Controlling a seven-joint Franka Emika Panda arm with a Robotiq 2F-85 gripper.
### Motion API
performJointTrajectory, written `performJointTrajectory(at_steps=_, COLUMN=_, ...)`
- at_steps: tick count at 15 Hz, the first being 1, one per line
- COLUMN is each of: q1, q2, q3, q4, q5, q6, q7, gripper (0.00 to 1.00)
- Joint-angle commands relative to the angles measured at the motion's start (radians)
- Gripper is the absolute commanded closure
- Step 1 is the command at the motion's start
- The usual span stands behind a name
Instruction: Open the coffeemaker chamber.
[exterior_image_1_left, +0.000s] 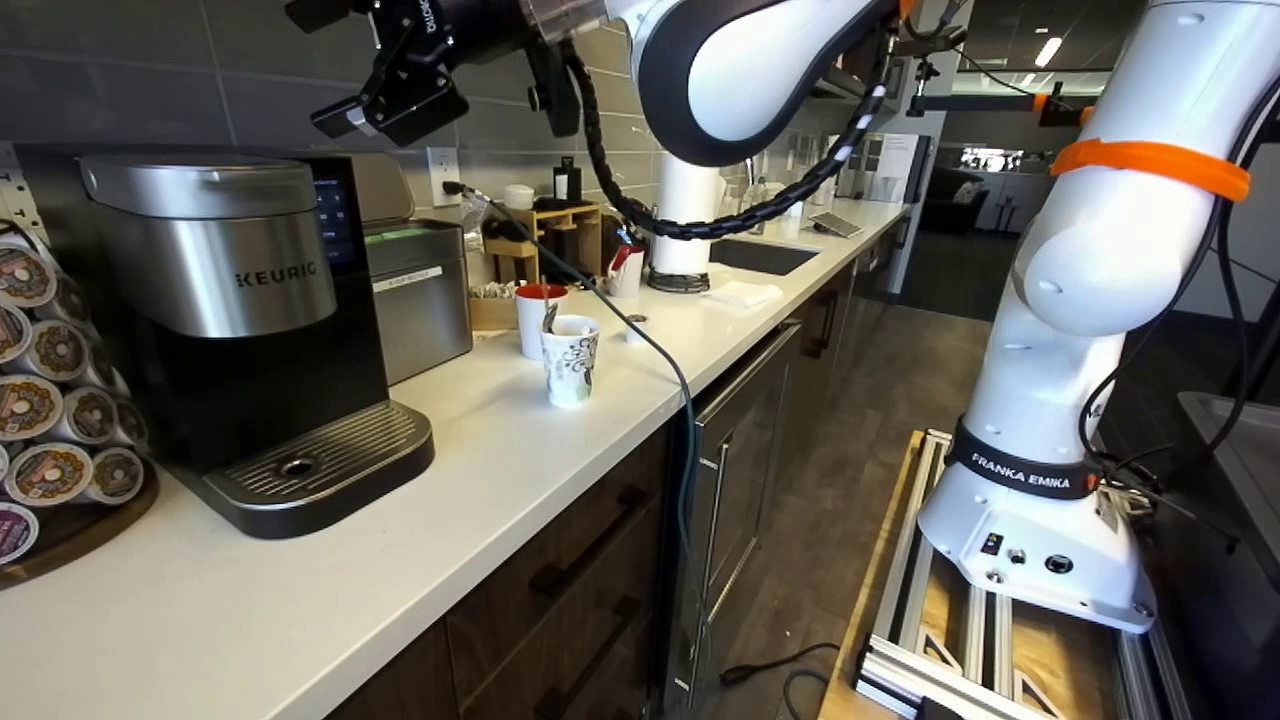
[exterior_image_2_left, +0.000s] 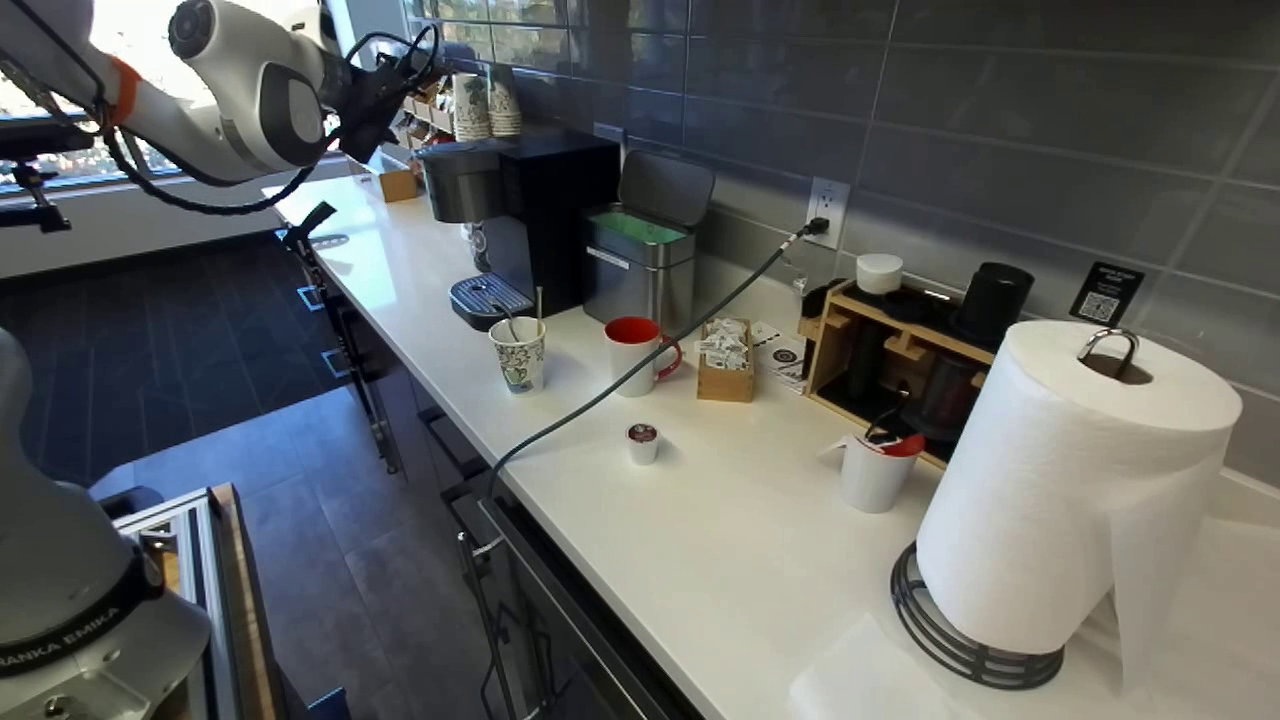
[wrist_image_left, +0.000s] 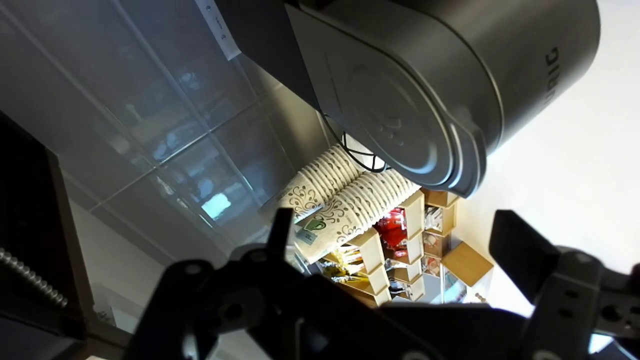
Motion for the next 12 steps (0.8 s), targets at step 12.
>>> performJointTrajectory(at_steps=12, q1=-0.406, q2=-0.079, q3=0.492, q4=-0.039, q5=0.164, q6=0.039, q7=-0.208, gripper=0.0)
